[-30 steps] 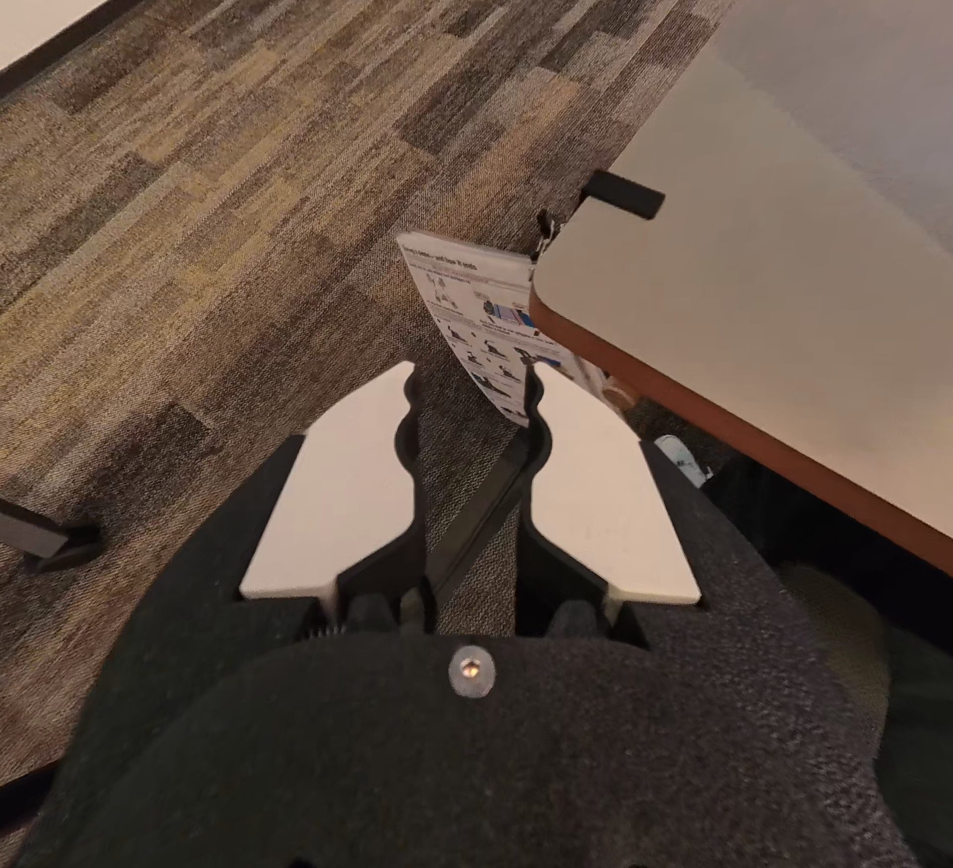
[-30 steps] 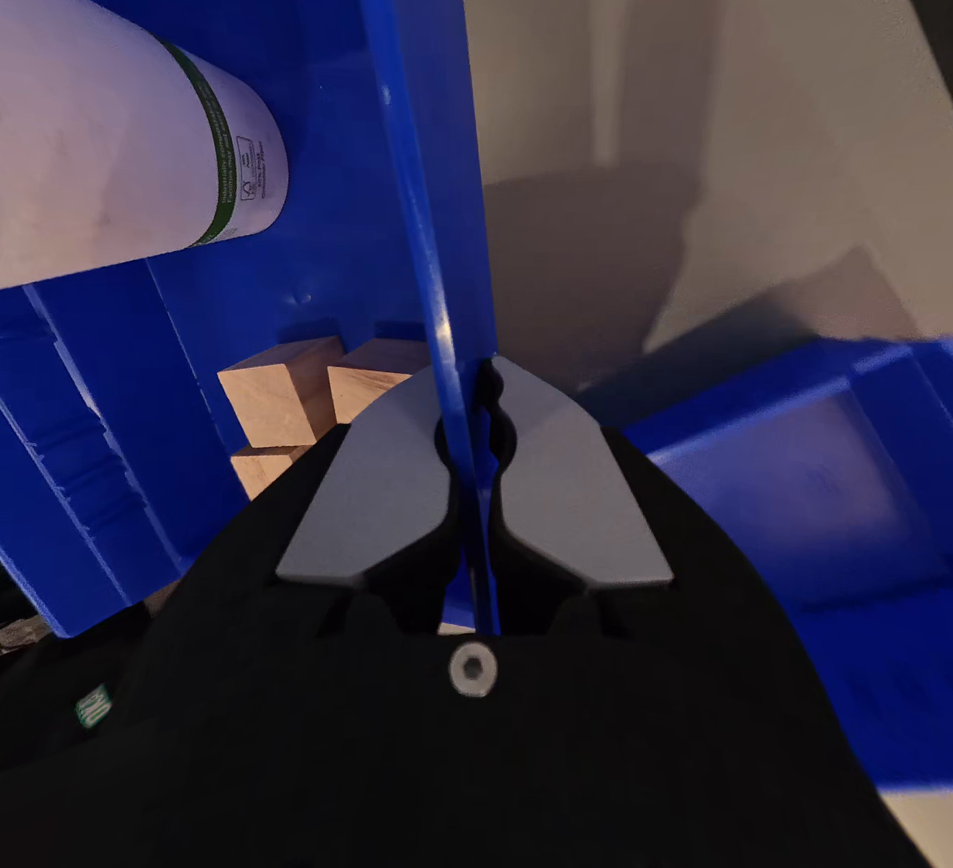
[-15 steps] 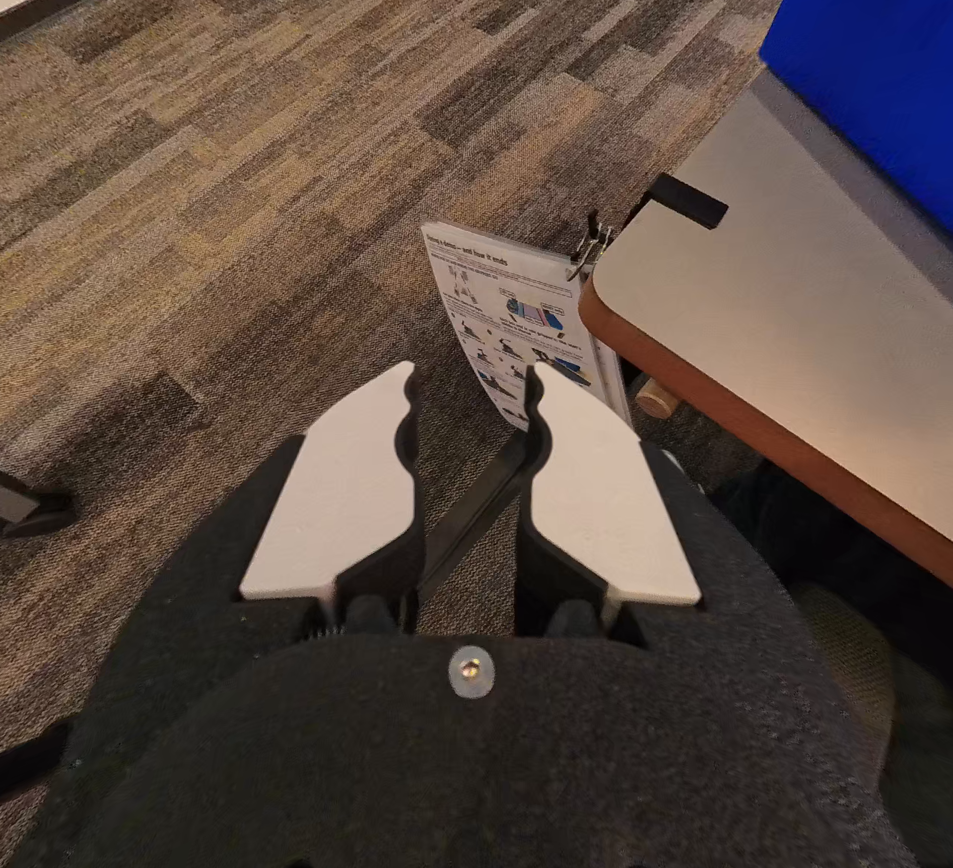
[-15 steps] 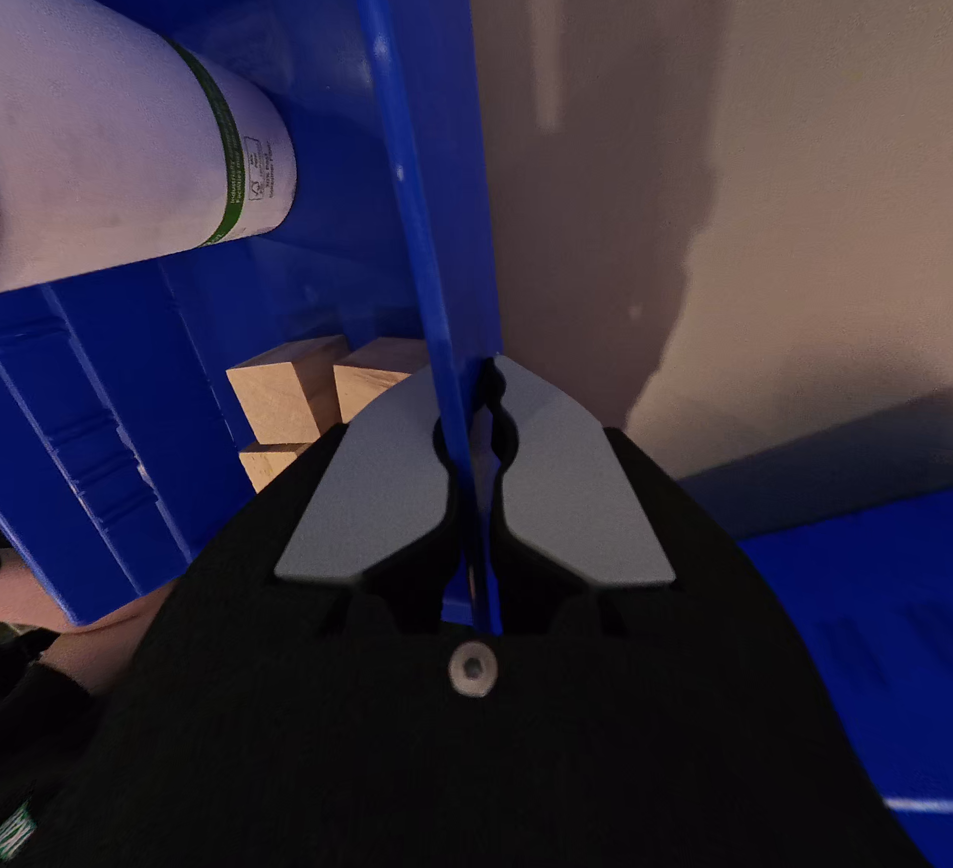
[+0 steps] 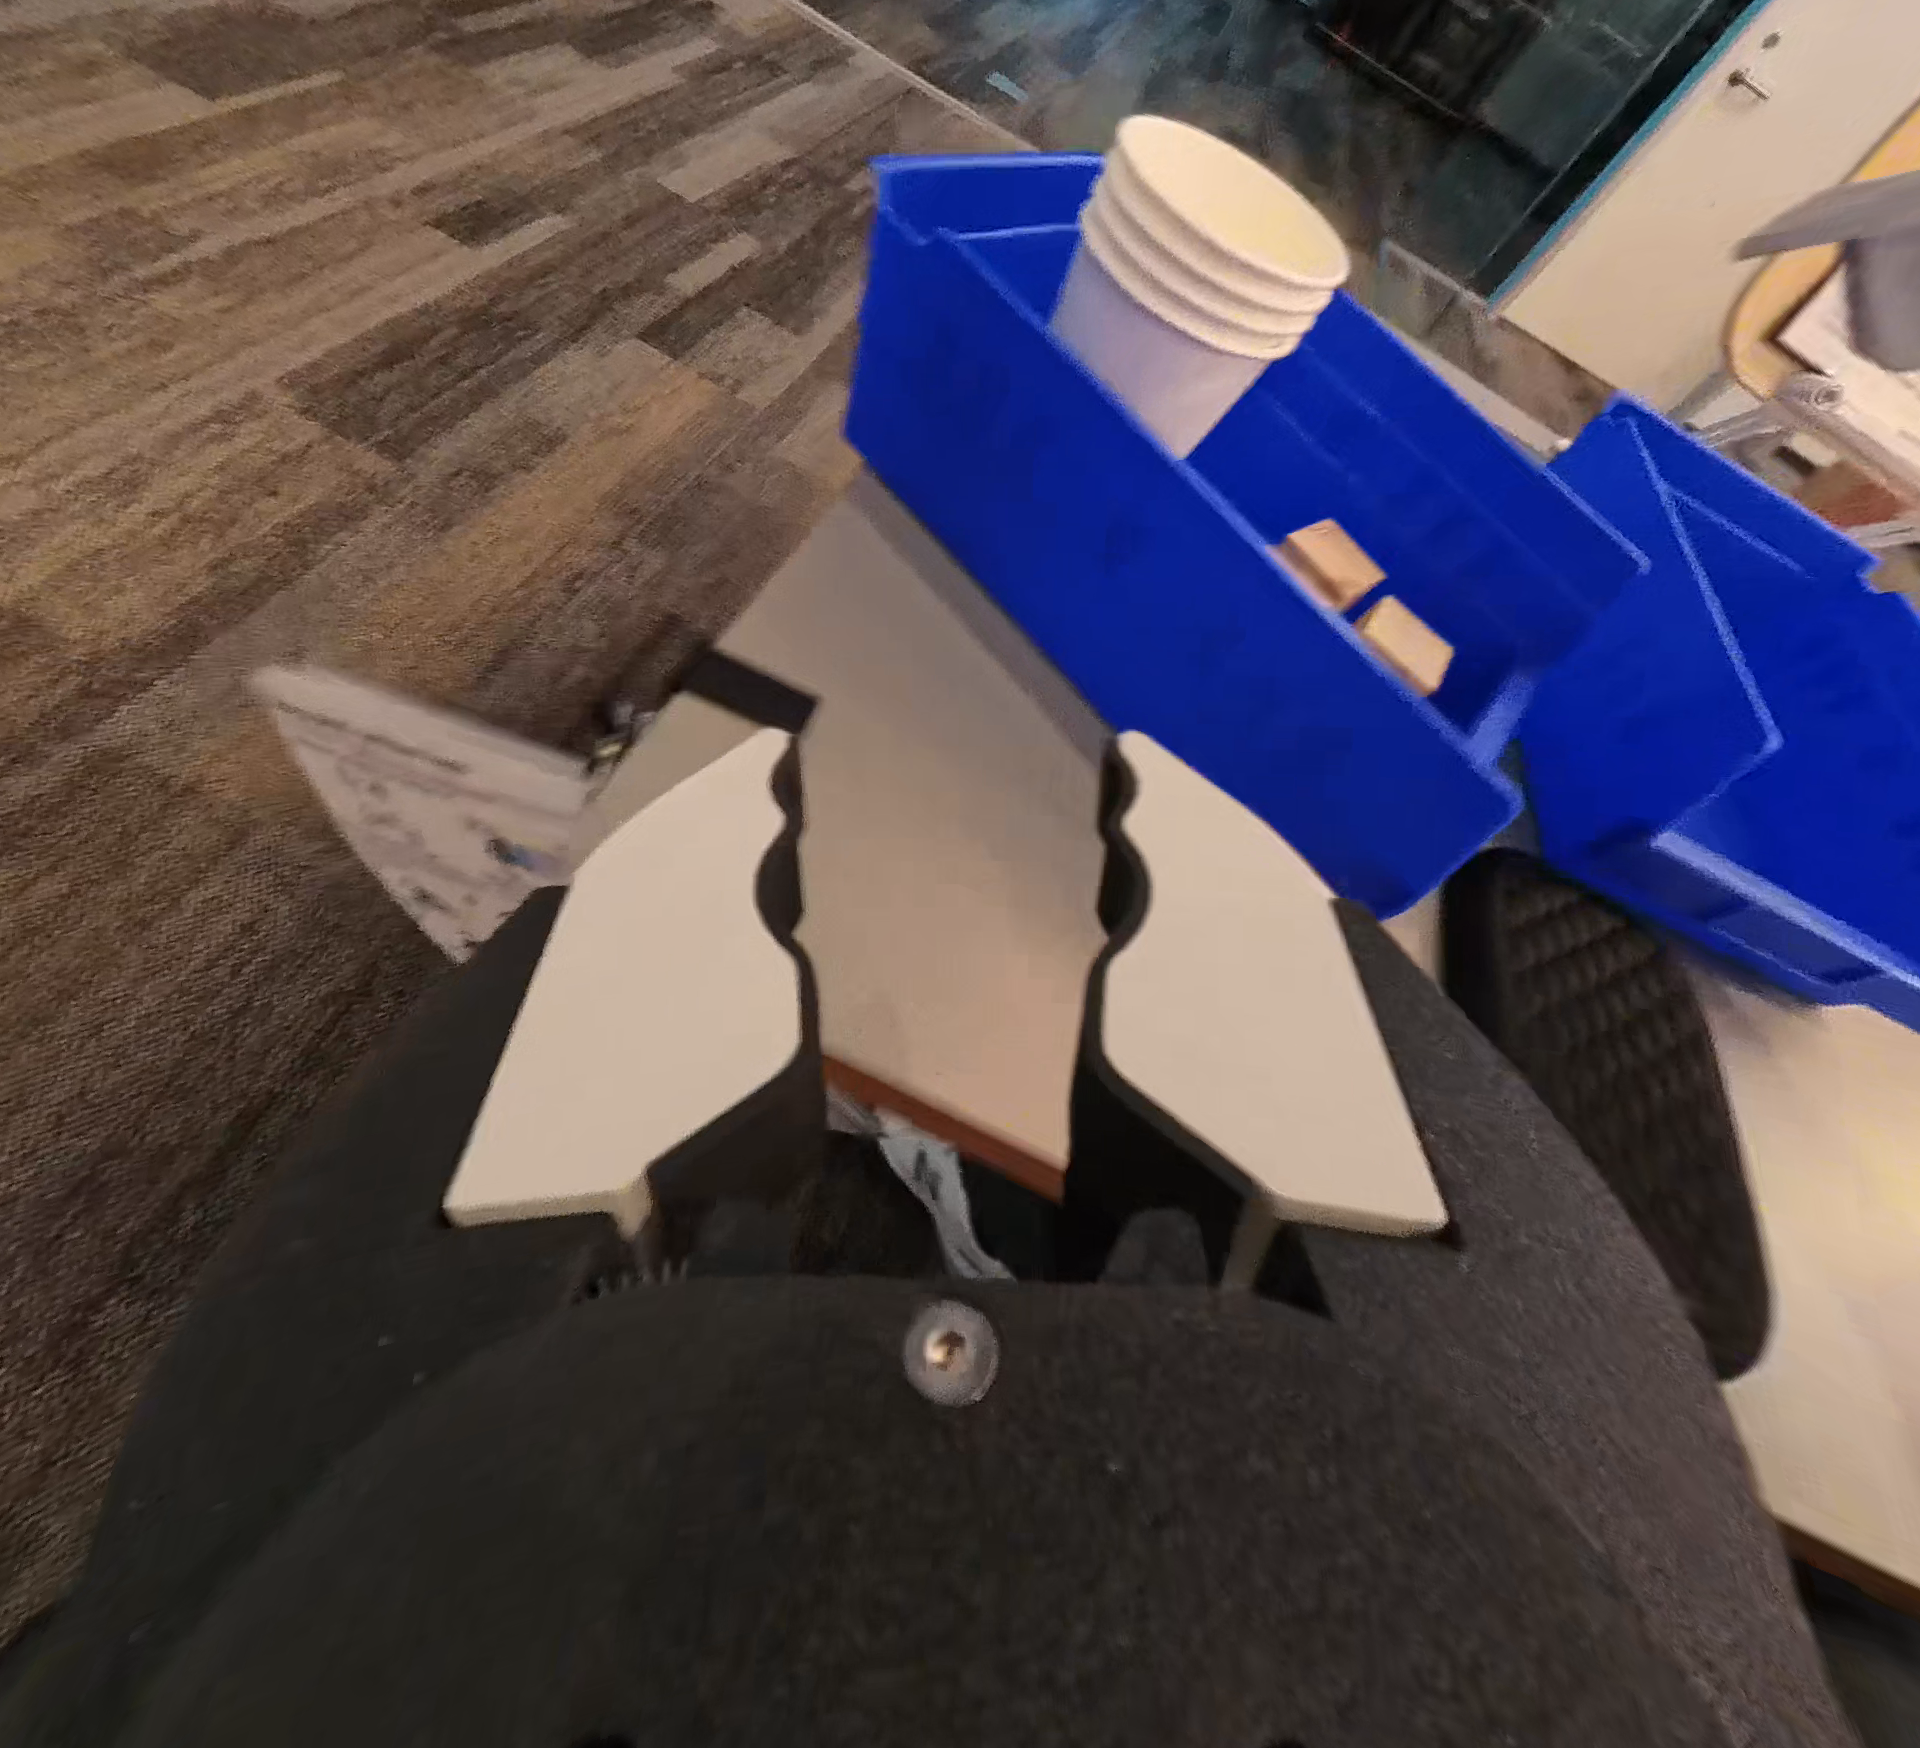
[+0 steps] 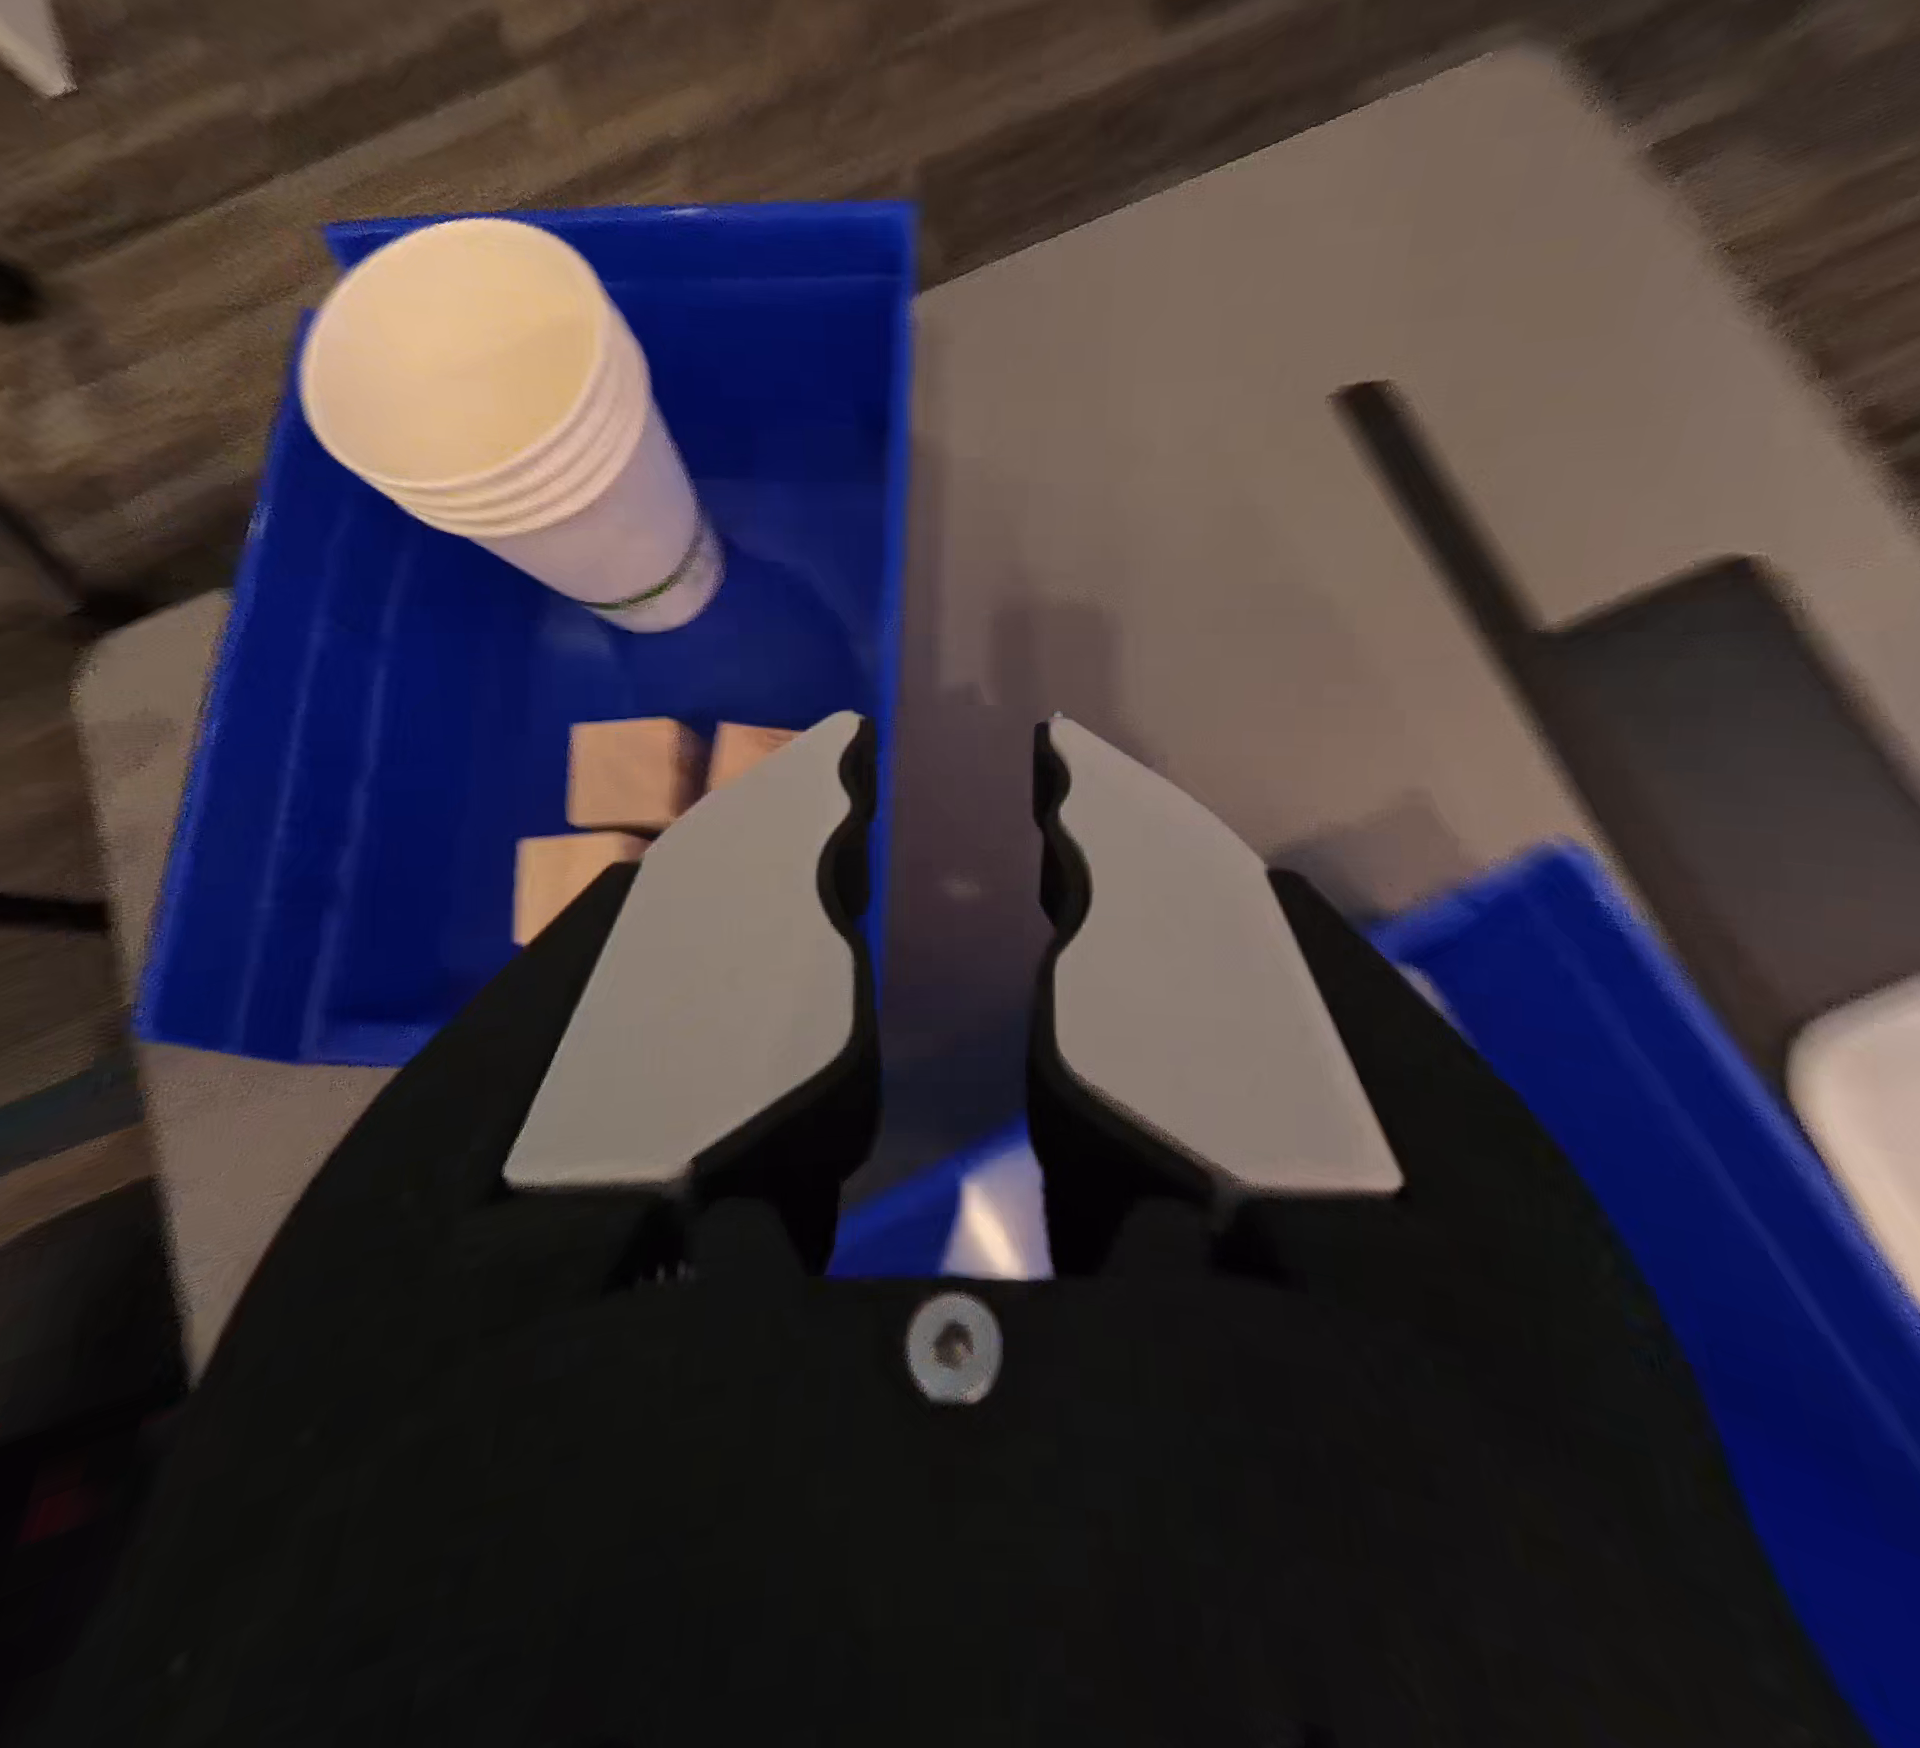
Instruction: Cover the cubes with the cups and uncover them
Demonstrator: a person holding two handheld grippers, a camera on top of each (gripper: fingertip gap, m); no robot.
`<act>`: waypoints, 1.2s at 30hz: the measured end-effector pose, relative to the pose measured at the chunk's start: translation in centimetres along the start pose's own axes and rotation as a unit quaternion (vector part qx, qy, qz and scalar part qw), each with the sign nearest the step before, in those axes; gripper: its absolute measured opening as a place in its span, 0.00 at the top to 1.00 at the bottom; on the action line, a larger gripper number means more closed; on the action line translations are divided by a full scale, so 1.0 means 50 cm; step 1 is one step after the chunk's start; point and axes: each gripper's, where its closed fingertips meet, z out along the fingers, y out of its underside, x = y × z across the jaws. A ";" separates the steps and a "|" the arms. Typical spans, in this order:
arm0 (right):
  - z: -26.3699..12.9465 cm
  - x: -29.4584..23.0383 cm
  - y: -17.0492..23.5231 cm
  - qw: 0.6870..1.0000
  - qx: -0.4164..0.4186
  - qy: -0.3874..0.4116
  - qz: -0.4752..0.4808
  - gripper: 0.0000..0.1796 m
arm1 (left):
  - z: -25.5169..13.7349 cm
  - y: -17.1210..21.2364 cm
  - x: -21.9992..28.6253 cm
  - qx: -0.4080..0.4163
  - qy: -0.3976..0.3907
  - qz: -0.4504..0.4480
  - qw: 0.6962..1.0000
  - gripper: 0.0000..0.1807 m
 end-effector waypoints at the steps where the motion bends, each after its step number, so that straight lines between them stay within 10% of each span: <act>1: -0.044 0.027 0.015 0.999 0.010 0.038 -0.006 0.82 | 0.026 -0.005 0.029 -0.012 0.019 -0.001 1.000 0.68; 5: -0.183 0.189 0.171 0.977 -0.064 0.199 0.029 0.69 | 0.119 -0.025 0.122 -0.061 0.059 0.028 0.996 0.59; 11: -0.269 0.292 0.360 0.960 -0.091 0.229 0.133 0.59 | 0.208 -0.020 0.153 -0.139 -0.023 0.020 0.990 0.52; 26: -0.219 0.310 0.477 0.940 -0.136 0.251 0.187 0.54 | 0.267 0.056 0.146 -0.320 -0.157 0.054 0.933 0.69; 36: -0.155 0.278 0.573 0.919 -0.264 0.169 0.238 0.82 | 0.291 0.071 0.109 -0.377 -0.166 0.101 0.906 0.73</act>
